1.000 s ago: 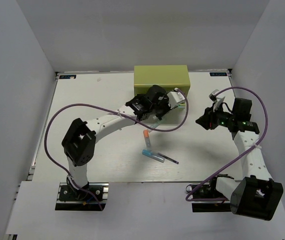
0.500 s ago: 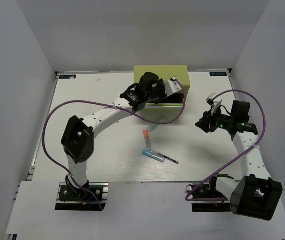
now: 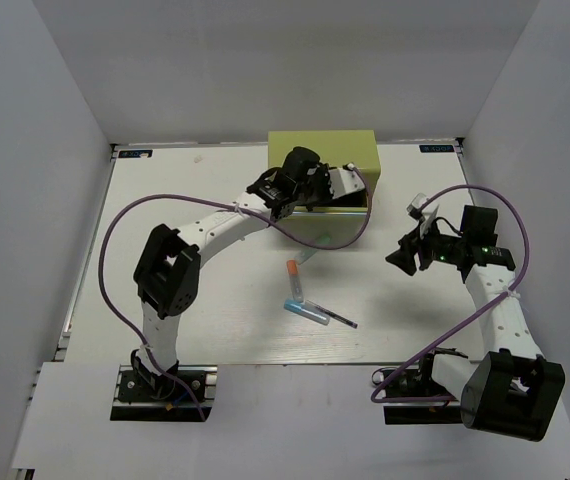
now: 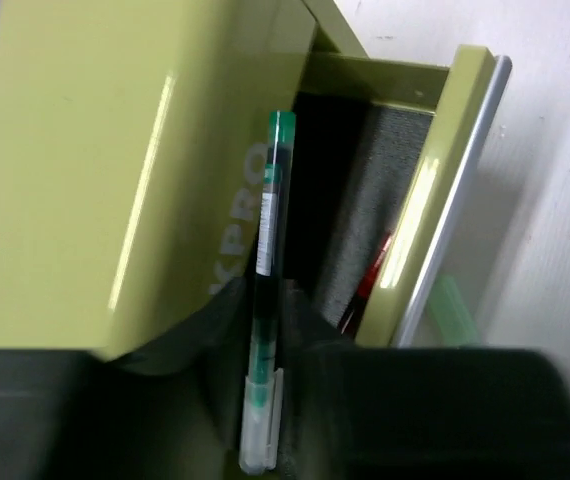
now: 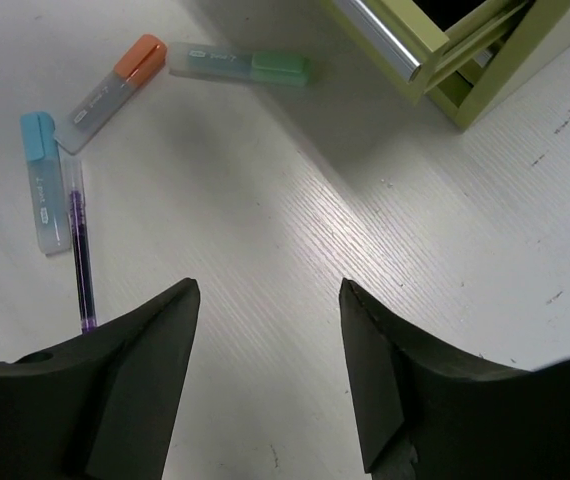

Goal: Sort the stationery into containers
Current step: Place the stationery into the container, then grab a piece of stationery with the right arm

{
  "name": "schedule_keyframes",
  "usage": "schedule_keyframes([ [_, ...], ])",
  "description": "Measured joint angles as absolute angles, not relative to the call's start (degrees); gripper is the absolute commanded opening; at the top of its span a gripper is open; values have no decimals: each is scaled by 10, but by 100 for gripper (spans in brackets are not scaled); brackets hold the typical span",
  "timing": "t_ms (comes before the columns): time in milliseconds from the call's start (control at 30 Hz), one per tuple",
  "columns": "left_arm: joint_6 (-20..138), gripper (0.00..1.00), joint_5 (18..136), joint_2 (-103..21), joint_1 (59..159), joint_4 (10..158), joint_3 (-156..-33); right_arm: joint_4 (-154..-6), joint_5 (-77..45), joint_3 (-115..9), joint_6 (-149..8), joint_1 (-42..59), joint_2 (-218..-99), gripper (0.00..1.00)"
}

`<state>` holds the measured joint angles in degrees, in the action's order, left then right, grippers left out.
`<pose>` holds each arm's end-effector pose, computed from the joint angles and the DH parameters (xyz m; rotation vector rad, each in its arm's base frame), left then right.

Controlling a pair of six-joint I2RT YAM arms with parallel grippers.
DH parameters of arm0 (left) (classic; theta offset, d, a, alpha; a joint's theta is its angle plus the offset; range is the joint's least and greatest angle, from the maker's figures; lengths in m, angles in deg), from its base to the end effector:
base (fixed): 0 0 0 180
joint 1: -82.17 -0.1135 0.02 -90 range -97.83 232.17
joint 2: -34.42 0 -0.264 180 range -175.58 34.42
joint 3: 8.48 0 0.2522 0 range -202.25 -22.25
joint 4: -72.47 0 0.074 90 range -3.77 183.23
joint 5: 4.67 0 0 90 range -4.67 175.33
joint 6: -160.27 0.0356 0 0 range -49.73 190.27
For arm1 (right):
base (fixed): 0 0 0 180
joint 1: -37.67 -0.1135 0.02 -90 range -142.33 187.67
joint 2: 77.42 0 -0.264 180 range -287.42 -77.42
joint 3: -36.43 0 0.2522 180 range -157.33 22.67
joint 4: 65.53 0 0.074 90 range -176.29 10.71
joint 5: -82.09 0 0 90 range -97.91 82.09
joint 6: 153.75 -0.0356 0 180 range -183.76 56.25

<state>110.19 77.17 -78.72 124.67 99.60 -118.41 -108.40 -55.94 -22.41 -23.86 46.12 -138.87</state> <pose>0.3430 -0.3211 0.2870 1.4465 1.5215 -0.1767 0.2159 -0.0053 0.2642 -0.9250 1.8918 0.4949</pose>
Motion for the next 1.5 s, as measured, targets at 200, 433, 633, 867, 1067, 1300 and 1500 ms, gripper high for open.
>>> schedule_keyframes([
  [200,1099,50,780,-787,1247,994,-1169,-1108,-588,-224,-201,454,-1389,90],
  [433,1061,80,805,-778,1255,995,-1180,-1183,-631,-224,-113,435,-1406,90],
  [633,940,94,832,-718,1263,1008,-1178,-1250,-663,-224,-34,394,-1423,87],
  [867,683,100,845,-493,1249,1001,-995,-1223,-630,-205,-58,279,-1449,54],
  [1067,473,100,884,-388,1247,985,-793,-1152,-529,-169,-121,175,-1453,51],
  [1300,301,100,944,-382,1247,1044,-709,-1082,-410,-148,-193,88,-1480,55],
  [1500,240,100,979,-372,1247,1060,-709,-1021,-334,-143,-255,32,-1504,57],
])
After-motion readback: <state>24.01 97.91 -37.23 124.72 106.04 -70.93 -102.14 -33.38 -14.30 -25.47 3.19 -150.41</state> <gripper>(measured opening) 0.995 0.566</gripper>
